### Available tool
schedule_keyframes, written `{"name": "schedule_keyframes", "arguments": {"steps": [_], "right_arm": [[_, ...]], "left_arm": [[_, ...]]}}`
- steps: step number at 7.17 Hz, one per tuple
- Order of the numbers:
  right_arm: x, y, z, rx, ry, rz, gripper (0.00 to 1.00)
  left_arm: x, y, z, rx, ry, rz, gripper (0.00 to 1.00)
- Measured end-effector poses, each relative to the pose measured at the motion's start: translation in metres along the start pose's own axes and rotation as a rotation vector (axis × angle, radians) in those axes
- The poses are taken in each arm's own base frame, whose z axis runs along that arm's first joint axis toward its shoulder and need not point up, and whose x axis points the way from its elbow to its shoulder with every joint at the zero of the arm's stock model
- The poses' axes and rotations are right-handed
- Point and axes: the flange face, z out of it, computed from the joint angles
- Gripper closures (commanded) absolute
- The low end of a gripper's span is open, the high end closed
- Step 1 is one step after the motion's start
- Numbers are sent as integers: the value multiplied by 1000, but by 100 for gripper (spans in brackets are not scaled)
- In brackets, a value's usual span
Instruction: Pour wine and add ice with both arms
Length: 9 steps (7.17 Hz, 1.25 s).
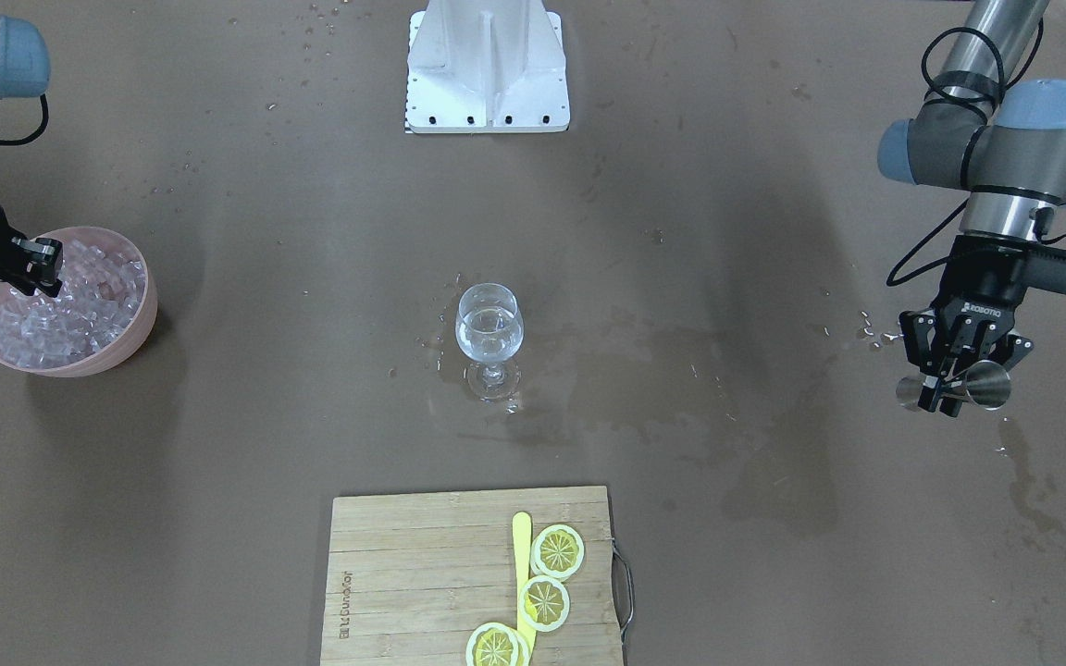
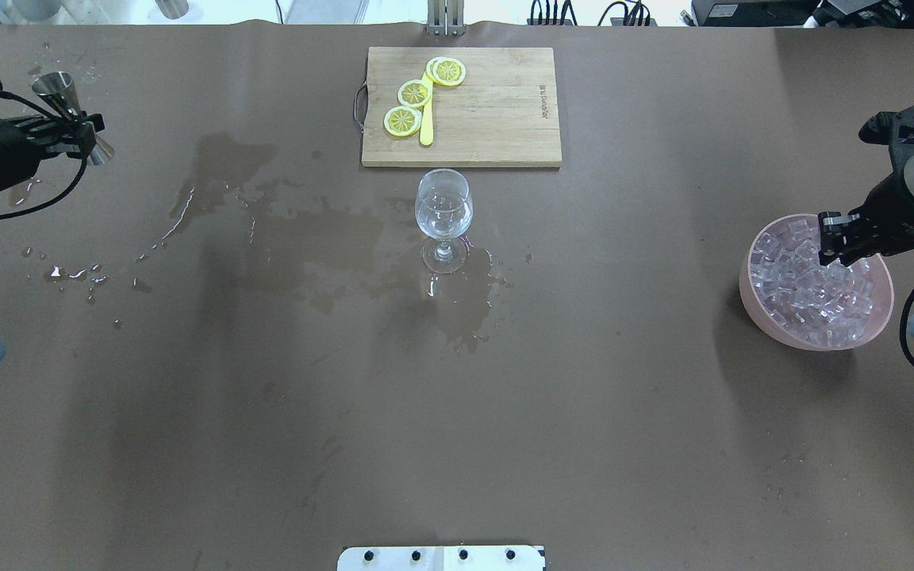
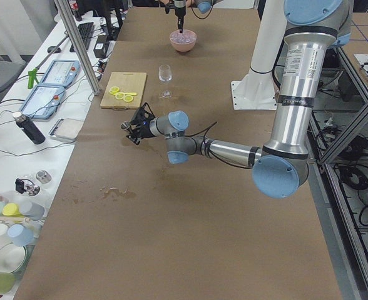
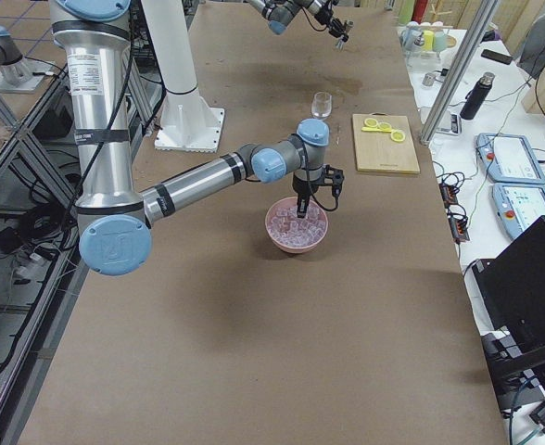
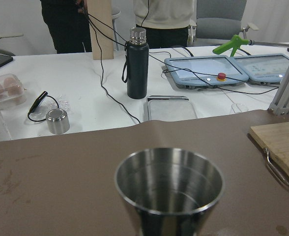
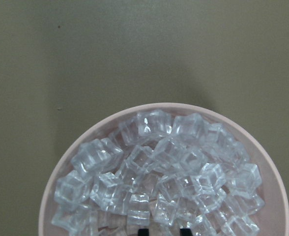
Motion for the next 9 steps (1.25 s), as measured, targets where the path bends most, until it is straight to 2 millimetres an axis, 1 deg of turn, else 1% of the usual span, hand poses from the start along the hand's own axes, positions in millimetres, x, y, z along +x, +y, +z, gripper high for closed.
{"name": "schedule_keyframes", "arguments": {"steps": [2, 3, 4, 7, 8, 9], "right_arm": [[2, -3, -4, 5, -4, 6, 77], [2, -4, -6, 9, -5, 8, 77], [3, -6, -8, 15, -7, 11, 77], [-4, -20, -28, 47, -25, 22, 77], [-7, -26, -36, 55, -28, 29, 77], [-16, -32, -45, 63, -32, 32, 77]], "left_arm": [[-50, 41, -17, 5, 3, 9, 100], [-66, 55, -23, 5, -2, 13, 100], [-79, 65, -28, 5, -14, 15, 100], [-103, 75, -37, 56, -80, 56, 100], [-109, 78, -39, 71, -94, 83, 100], [-118, 85, -40, 84, -107, 96, 100]]}}
